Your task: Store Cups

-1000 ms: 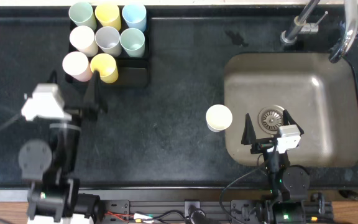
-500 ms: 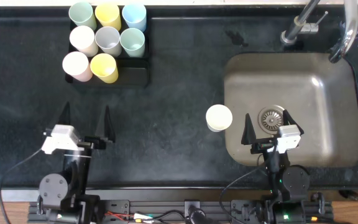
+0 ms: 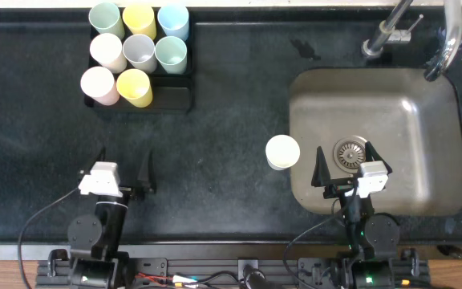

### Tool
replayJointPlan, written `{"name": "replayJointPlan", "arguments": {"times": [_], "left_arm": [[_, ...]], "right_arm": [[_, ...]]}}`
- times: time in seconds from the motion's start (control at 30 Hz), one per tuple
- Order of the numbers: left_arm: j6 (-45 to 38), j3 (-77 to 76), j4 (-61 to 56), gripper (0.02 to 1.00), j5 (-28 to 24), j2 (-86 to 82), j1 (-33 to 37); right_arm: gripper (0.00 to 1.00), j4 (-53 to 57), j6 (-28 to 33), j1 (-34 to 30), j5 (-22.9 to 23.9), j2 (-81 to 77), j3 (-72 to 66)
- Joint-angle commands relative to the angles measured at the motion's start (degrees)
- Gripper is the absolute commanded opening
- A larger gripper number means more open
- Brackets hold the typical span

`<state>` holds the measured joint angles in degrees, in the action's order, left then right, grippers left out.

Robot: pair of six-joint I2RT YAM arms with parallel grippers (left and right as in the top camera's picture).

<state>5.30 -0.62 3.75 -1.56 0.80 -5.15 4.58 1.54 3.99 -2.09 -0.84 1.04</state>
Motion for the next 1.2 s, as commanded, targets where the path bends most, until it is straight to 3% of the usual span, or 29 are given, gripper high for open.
{"name": "replayJointPlan", "arguments": {"times": [0.03, 1.2], "left_arm": [[-2.56, 0.2, 1.03, 1.0, -0.02, -0.63, 0.26], [-2.51, 0.17, 1.09, 0.998, 1.2, -0.63, 0.31]], "right_arm": [[0.998, -0.28, 0.17, -0.26, 0.24, 0.61, -0.76], [0.996, -0.28, 0.17, -0.26, 0.24, 0.63, -0.76]]}}
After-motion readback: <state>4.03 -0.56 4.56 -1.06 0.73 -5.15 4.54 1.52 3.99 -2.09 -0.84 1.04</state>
